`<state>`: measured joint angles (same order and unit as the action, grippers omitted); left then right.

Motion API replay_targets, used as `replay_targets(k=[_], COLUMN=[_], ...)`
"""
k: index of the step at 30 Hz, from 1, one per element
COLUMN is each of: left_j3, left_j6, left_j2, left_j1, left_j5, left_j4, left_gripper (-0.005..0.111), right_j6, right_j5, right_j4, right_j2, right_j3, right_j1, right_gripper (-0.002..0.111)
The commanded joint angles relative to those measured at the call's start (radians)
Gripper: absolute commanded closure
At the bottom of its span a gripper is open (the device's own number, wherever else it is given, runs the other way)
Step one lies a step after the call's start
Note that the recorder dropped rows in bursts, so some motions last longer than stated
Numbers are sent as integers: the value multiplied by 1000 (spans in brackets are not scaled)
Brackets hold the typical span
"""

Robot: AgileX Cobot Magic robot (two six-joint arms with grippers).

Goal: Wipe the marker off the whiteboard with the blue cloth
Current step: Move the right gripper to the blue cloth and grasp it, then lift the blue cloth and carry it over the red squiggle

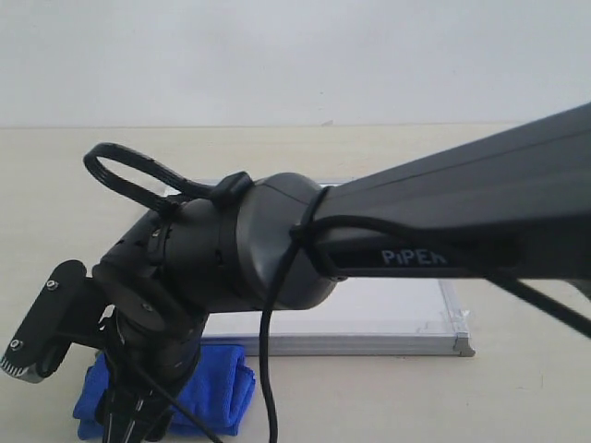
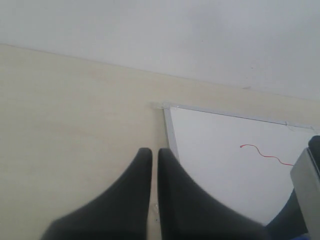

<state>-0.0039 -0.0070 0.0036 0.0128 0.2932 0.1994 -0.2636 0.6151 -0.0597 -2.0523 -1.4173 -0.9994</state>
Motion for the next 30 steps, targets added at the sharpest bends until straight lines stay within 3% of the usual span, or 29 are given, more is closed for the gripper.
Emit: replay_targets(k=[1, 17, 18, 24, 30], left_j3=[4, 4, 4, 4, 4], left_j6=[-1, -1, -1, -1, -1], left_j2=[-4, -4, -4, -4, -4], left_j1=[-3, -3, -3, -3, -3], left_j5=[0, 0, 0, 0, 0], left_j4=[-4, -4, -4, -4, -4], left_gripper=[102, 102, 102, 102, 102], right_j6=[14, 120, 130, 132, 104], right_j5=[2, -39, -37, -32, -19], right_j4=[-6, -33, -33, -33, -33], right_j2=[-4, -66, -66, -66, -7], right_j3=[-6, -6, -6, -6, -27], right_j1=[4, 33, 33, 33, 30], right_gripper=[46, 48, 51, 107, 108])
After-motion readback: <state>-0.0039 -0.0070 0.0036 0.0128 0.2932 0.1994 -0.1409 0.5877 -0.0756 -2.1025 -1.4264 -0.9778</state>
